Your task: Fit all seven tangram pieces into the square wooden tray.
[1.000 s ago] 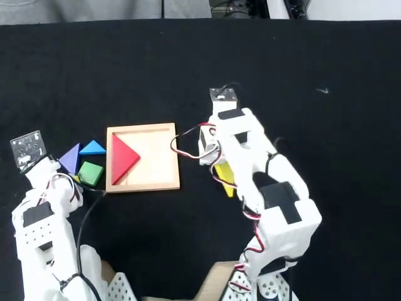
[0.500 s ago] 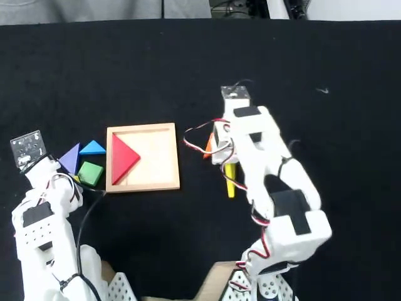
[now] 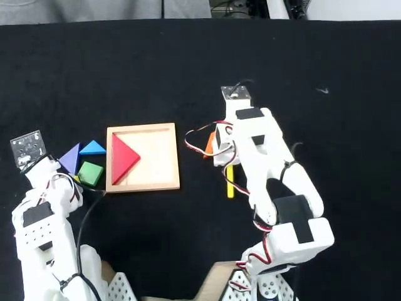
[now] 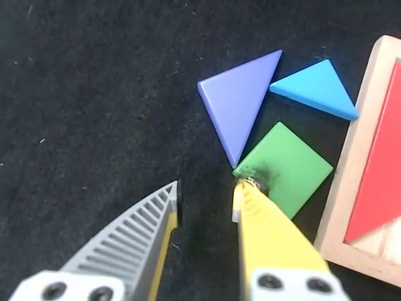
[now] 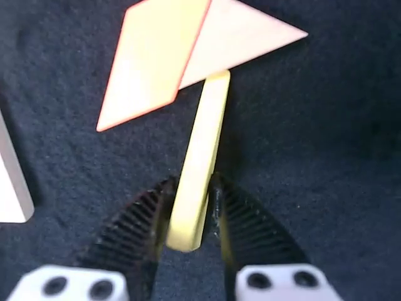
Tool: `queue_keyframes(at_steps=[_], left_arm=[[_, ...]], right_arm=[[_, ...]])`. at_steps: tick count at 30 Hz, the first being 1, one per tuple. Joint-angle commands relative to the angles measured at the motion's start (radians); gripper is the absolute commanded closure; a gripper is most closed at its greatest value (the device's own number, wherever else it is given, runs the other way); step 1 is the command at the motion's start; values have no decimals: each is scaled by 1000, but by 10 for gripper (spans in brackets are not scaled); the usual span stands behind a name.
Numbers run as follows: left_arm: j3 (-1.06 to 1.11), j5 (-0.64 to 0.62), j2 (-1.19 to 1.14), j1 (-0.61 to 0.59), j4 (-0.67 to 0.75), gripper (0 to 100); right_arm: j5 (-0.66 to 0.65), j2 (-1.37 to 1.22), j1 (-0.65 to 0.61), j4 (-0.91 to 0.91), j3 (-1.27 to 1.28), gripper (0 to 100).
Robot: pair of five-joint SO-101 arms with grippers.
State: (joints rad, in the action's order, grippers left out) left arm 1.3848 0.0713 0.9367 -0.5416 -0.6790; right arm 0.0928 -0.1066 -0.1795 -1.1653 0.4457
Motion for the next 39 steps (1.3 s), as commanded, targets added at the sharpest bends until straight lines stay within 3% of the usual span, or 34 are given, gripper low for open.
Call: queue_keyframes(at_steps=[1,7,10,19,23,31,35,39], left_arm=[[-4,-8,14,12,21,841],[-4,-8,14,13,21,841],[-4,-8,14,13,21,841],[-4,-8,14,10,18,841],[-12,-8,15,-2,-11,841],[-65,54,15,-269,-152,841],[-42,126,14,-381,-149,841],[-35,149,14,-398,-149,841]], right_arm=[[-9,70,14,-11,-8,913],[-20,162,12,-28,-5,939],[-104,177,11,-64,-19,986],[-529,179,-25,-265,-278,988],[-743,176,-137,-284,-364,988],[-899,170,-451,-219,-355,988],[-908,104,-508,-77,-314,988],[-916,-21,-512,-9,-349,988]])
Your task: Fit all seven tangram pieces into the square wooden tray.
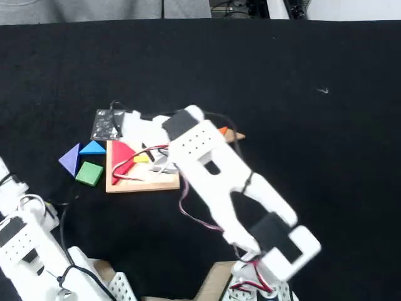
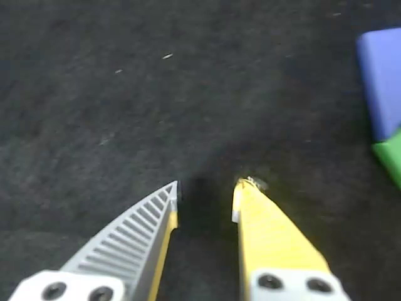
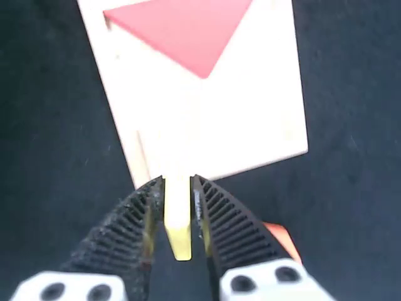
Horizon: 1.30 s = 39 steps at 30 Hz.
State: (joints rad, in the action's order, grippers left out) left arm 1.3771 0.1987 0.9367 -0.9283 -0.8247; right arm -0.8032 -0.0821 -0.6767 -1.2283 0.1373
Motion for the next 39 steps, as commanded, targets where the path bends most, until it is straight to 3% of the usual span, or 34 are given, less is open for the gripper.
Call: queue_keyframes(at_steps=[1,9,16,39], left_arm=[[-27,20,14,-4,-2,841],[-18,-8,6,61,34,841],[-18,-14,6,62,34,841],[-18,-15,6,64,34,841]], right_arm=[[-40,-73,-15,54,-59,988],[-137,-182,-77,58,-127,988],[-127,-216,-101,75,-133,988],[98,-216,-172,176,-107,988]])
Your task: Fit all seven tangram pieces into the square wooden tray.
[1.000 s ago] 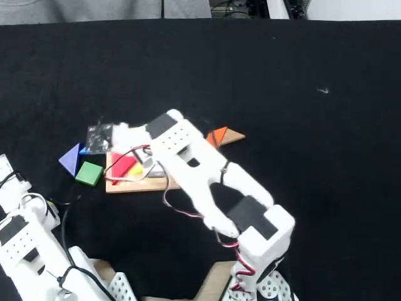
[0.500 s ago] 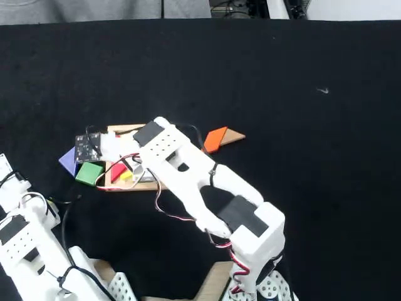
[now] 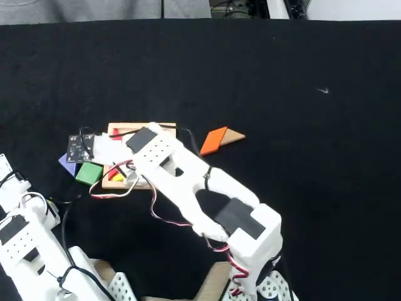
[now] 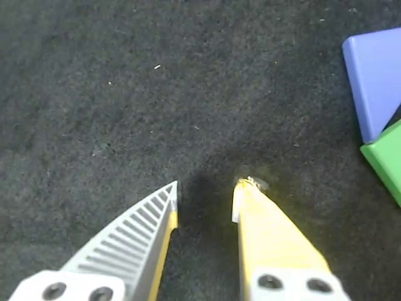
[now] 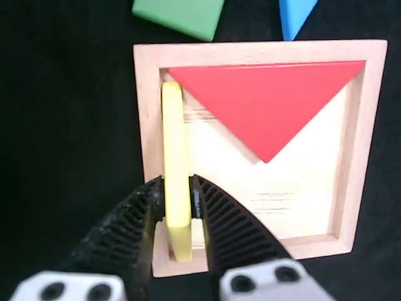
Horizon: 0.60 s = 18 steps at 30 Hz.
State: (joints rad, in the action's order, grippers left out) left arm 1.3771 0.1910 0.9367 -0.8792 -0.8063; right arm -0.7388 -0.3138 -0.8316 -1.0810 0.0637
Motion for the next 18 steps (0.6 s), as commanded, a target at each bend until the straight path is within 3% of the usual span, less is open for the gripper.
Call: queue_keyframes(at_steps=[1,18], left_arm=[[-18,-8,6,15,15,841],[-18,-8,8,15,17,841]], right_arm=[[35,16,-18,32,-33,988],[129,12,11,74,-13,988]])
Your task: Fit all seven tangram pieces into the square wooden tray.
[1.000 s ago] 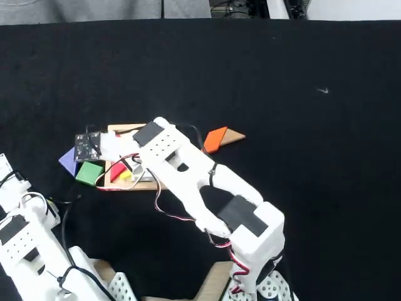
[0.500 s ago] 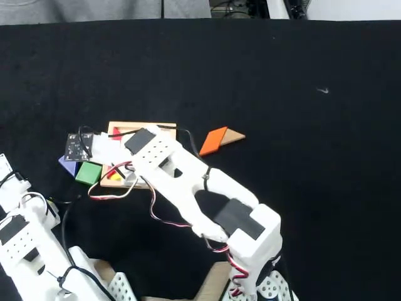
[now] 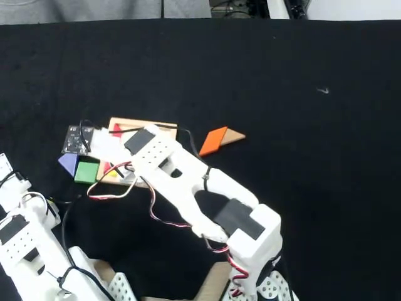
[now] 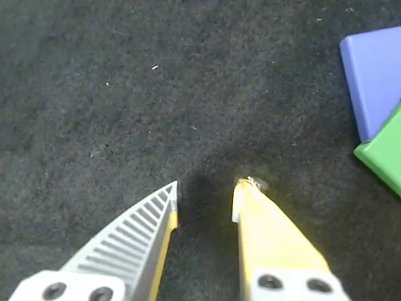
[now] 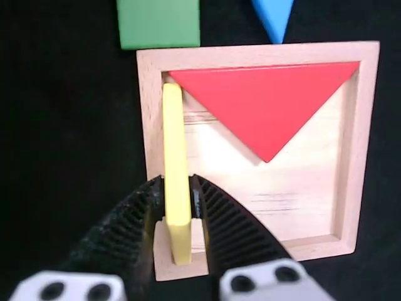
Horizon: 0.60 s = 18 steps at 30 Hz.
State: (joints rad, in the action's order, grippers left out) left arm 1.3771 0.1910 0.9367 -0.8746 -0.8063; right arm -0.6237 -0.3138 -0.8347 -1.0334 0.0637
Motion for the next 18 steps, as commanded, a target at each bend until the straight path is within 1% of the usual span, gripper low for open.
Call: queue_keyframes(at_steps=[1,9,15,18], left_arm=[[-18,-8,8,10,17,841],[-18,-8,8,10,17,841],[-18,-8,8,10,17,841],[-18,-8,8,10,17,841]], right_arm=[[14,13,14,20,-13,988],[14,16,9,-32,-13,973],[14,15,14,-32,-13,809],[9,15,14,-31,-15,805]])
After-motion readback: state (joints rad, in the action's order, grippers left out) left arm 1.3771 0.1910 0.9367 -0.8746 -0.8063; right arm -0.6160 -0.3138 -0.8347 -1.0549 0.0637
